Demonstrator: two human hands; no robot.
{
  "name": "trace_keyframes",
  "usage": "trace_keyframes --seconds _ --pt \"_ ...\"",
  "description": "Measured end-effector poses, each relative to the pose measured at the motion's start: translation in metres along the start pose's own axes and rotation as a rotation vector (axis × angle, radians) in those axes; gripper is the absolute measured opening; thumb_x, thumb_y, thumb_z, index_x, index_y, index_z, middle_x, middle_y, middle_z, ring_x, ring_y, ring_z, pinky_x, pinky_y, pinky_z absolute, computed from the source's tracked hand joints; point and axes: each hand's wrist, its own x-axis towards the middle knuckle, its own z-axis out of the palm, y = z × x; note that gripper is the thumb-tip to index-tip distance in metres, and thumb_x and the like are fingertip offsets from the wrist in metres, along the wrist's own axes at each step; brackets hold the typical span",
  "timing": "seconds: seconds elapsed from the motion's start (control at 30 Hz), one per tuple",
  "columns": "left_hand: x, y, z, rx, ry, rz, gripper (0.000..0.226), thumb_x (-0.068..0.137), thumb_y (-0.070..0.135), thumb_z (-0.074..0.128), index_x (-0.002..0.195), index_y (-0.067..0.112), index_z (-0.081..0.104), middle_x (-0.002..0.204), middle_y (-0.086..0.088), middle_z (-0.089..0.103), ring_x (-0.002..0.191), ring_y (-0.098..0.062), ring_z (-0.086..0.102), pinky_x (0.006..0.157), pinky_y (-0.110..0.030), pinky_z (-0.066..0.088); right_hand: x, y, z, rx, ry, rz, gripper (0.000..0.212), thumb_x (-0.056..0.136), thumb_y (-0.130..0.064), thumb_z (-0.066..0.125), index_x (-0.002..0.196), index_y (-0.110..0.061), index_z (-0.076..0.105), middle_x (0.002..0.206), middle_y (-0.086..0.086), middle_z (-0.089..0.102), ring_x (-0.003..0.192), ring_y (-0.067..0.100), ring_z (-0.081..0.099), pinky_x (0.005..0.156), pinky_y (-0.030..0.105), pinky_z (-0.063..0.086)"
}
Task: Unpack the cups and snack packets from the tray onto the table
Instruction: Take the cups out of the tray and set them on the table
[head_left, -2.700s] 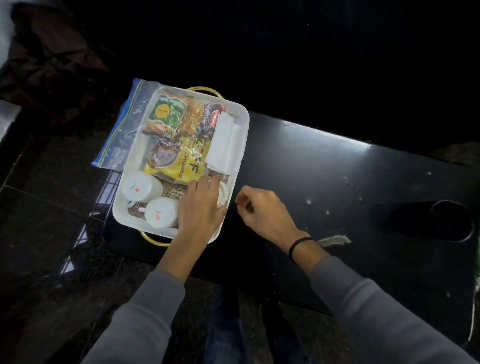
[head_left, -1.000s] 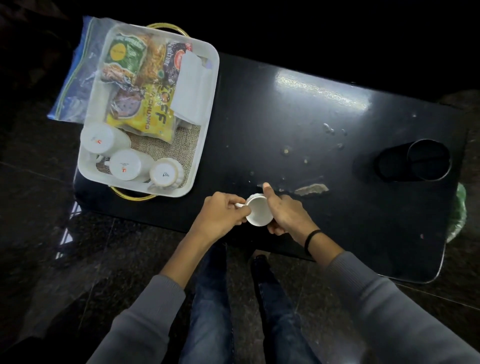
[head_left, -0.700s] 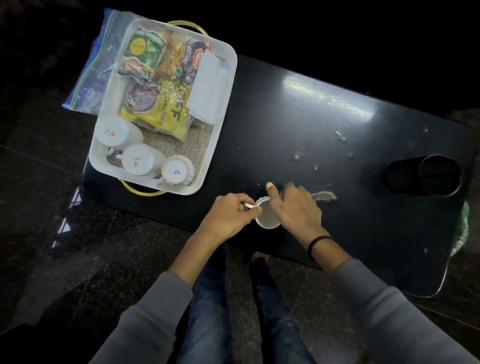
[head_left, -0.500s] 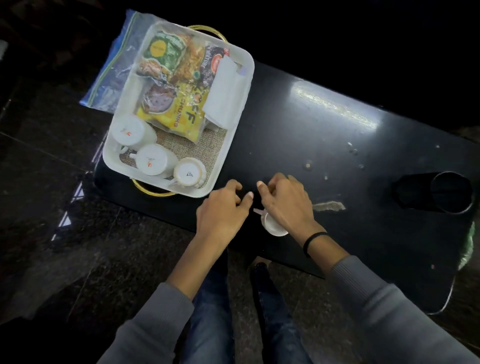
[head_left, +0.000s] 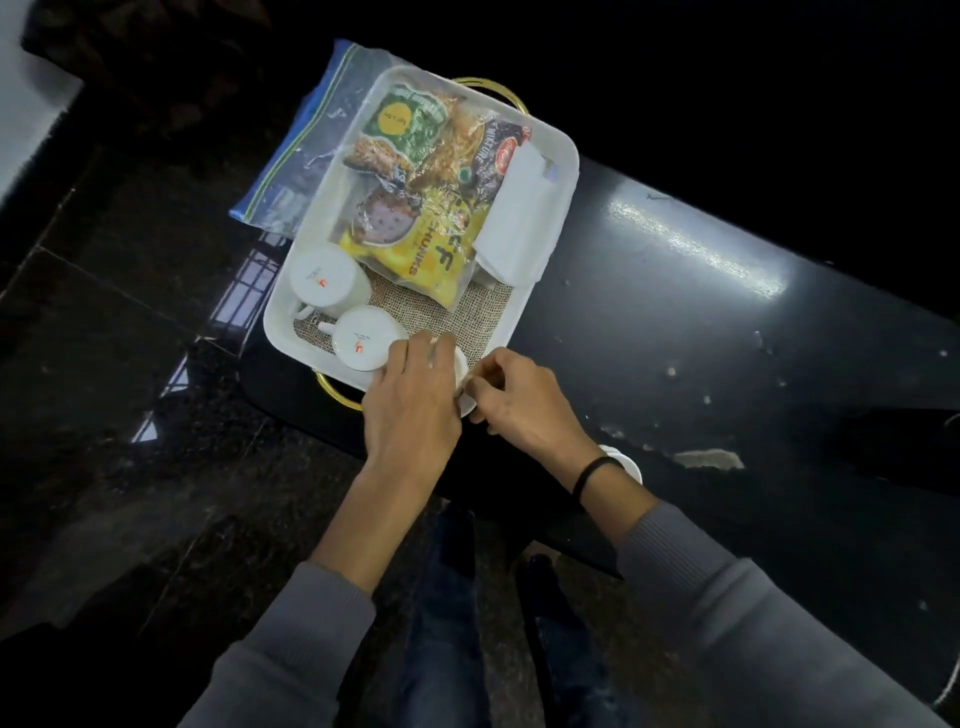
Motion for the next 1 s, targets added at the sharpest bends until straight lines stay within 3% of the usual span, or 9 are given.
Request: trace_keyframes --seconds 0.13,0.27,0.43,0.53,0.63,0.77,0.93,1.0 --pt "0.012 0.002 0.001 0.089 -0.041 0.018 0.055 0.087 0.029 0.072 0.135 0.017 0.047 0.137 -0.004 0.051 0.125 -0.025 0.048 0.079 -0.036 0.048 -0.002 0.007 -0.003 0.036 0.004 0.014 0.01 0.093 -0.025 0.06 0.097 -0.02 0.067 0.087 0.0 0.077 0.074 0.013 0.076 0.08 0.043 0.063" --pt "0.014 0.002 -0.003 -0.013 -0.041 0.028 0.062 0.081 0.032 0.077 0.136 0.018 0.05 0.134 -0.004 0.053 0.121 -0.025 0.05 0.074 -0.037 0.049 -0.008 0.016 -0.015 0.116 0.033 0.026 0.009 0.094 -0.026 0.061 0.096 -0.021 0.068 0.088 -0.004 0.077 0.072 0.011 0.076 0.078 0.039 0.064" --pt "0.005 0.021 -0.016 -0.391 0.157 -0.025 0.065 0.074 0.031 0.082 0.133 0.021 0.058 0.125 0.0 0.061 0.114 -0.021 0.058 0.082 -0.033 0.047 -0.018 0.025 -0.039 0.309 0.118 0.015 0.02 0.092 -0.045 0.067 0.102 -0.028 0.066 0.097 -0.008 0.075 0.076 0.003 0.074 0.063 0.019 0.057" --pt "0.002 0.038 -0.026 -0.749 0.187 -0.103 0.066 0.068 0.045 0.084 0.128 0.032 0.061 0.12 0.01 0.065 0.109 -0.007 0.06 0.088 -0.024 0.048 -0.028 0.031 -0.058 0.427 0.109 -0.009 0.041 0.089 -0.057 0.066 0.118 -0.028 0.065 0.111 -0.008 0.073 0.095 0.005 0.073 0.082 0.026 0.058" --pt "-0.002 0.06 -0.028 -1.046 0.106 -0.175 0.064 0.064 0.046 0.085 0.123 0.04 0.062 0.119 0.014 0.07 0.111 -0.007 0.065 0.097 -0.035 0.055 -0.037 0.038 -0.081 0.595 0.044 -0.019 0.038 0.092 -0.055 0.066 0.116 -0.026 0.07 0.106 -0.007 0.077 0.101 0.01 0.072 0.085 0.028 0.054" --pt "-0.007 0.091 -0.018 -1.305 -0.063 -0.149 0.061 0.067 0.041 0.088 0.123 0.035 0.065 0.12 0.005 0.073 0.113 -0.016 0.07 0.098 -0.051 0.056 -0.054 0.057 -0.113 0.704 -0.003 -0.028 0.038 0.092 -0.048 0.069 0.113 -0.016 0.075 0.089 -0.001 0.077 0.086 0.012 0.071 0.078 0.023 0.052" --pt "-0.018 0.118 -0.002 -1.139 -0.283 0.05 0.071 0.069 0.05 0.084 0.134 0.039 0.057 0.126 0.018 0.069 0.118 0.002 0.064 0.104 -0.038 0.053 -0.084 0.095 -0.142 0.632 0.139 -0.05 0.036 0.083 -0.042 0.079 0.112 -0.02 0.077 0.094 0.0 0.08 0.084 0.011 0.073 0.069 0.017 0.055" --pt "-0.025 0.123 0.002 -0.992 -0.366 0.116 0.084 0.069 0.057 0.082 0.144 0.041 0.047 0.137 0.021 0.062 0.129 0.006 0.054 0.11 -0.032 0.044 -0.095 0.117 -0.148 0.497 0.248 -0.028 0.044 0.075 -0.045 0.086 0.113 -0.026 0.075 0.101 -0.003 0.08 0.092 0.011 0.075 0.072 0.024 0.058"
